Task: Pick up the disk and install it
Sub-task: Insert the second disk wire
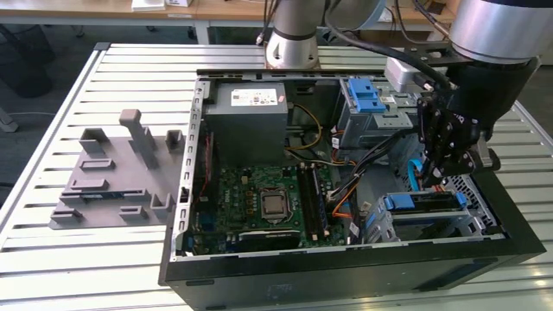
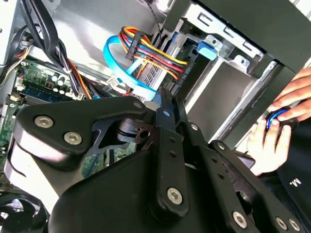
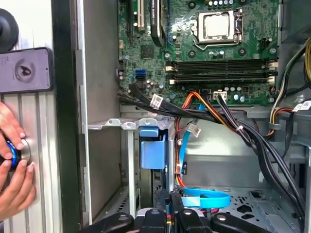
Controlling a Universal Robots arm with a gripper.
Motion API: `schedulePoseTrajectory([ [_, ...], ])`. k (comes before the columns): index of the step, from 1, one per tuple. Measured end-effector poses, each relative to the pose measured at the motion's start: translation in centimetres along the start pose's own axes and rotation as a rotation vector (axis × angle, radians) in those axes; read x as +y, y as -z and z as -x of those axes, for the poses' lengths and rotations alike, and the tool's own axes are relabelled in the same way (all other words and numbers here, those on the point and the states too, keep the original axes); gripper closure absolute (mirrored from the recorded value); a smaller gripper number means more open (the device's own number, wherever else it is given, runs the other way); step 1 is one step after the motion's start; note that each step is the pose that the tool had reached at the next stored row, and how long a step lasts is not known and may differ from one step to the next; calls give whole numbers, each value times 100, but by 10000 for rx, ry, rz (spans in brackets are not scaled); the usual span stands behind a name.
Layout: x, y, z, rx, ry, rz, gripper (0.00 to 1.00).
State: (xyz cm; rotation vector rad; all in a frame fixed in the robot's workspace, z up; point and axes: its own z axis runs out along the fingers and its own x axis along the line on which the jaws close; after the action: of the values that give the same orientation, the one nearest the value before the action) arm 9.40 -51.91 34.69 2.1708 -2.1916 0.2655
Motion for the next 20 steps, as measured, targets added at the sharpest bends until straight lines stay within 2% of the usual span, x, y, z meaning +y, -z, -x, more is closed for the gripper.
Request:
schedulePoseTrajectory([
  [3, 7, -10, -17, -344, -33, -42, 84],
  [4, 11, -13, -25, -444, -46, -62, 84],
  [5, 14, -14, -29, -503, -56, -91, 84],
  [9, 18, -26, -76, -626, -78, -200, 84],
  [14, 27, -53, -153, -770, -83, -237, 84],
  [16, 27, -63, -167, -816, -83, -254, 84],
  [20, 28, -68, -170, -852, -70, -291, 84],
])
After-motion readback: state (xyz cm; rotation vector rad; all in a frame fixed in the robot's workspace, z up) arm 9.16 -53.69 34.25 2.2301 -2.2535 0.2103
